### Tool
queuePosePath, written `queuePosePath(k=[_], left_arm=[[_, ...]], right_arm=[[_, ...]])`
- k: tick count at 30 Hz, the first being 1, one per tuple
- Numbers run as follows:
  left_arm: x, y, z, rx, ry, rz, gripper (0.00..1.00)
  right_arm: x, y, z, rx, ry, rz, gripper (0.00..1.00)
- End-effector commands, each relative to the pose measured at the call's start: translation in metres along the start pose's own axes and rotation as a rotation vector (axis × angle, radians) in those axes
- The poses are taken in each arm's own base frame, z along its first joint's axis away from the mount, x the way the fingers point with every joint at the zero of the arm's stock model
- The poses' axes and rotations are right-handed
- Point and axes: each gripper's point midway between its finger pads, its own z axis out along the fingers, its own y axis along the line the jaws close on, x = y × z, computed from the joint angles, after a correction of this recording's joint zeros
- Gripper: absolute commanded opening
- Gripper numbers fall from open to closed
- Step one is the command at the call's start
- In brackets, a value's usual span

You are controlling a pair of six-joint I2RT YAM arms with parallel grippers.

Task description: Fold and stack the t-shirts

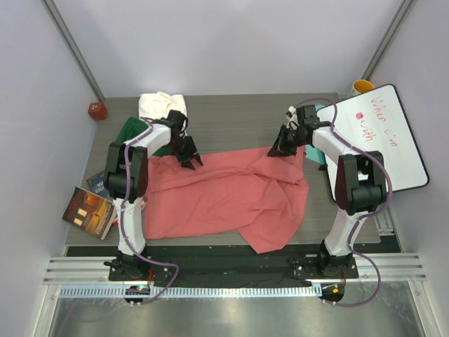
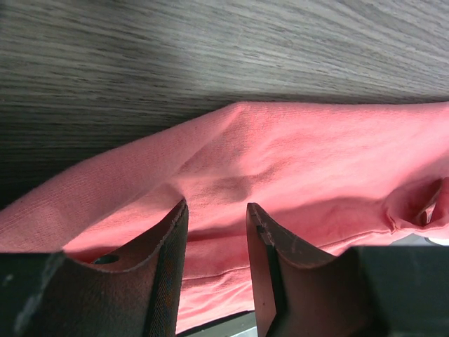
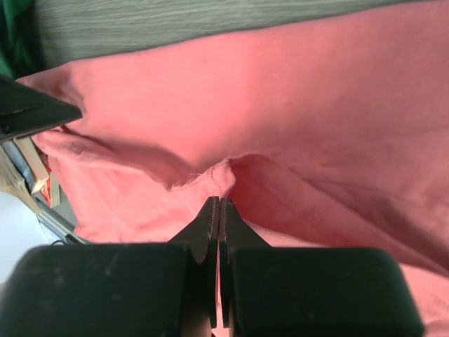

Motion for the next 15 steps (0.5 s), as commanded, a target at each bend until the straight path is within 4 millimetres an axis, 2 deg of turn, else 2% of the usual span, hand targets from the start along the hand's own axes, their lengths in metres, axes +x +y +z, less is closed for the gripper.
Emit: queuePosePath(k=[1, 6, 12, 14, 15], left_arm=[[-0.002, -0.011, -0.002, 0.046, -0.011, 0.038, 0.39], [-0.005, -0.015, -0.006, 0.059, -0.023, 0.046, 0.39], [-0.007, -0.02, -0.011, 0.078, -0.037, 0.052, 0.39], [-0.008, -0.021, -0.011, 0.082, -0.039, 0.054, 0.4], [-0.008, -0.023, -0.012, 0.087, -0.043, 0.059, 0.39]], right_arm=[[0.013, 0.019, -0.024, -0.04, 0.002, -0.01, 0.01], [0.037, 0.028, -0.038, -0.046, 0.046, -0.015, 0.01], [0.078, 0.025, -0.041, -0.011, 0.129, -0.007, 0.01], [0.094, 0.022, -0.041, 0.003, 0.155, -0.001, 0.01], [0.11, 0.015, -0.042, 0.039, 0.184, 0.016, 0.01]])
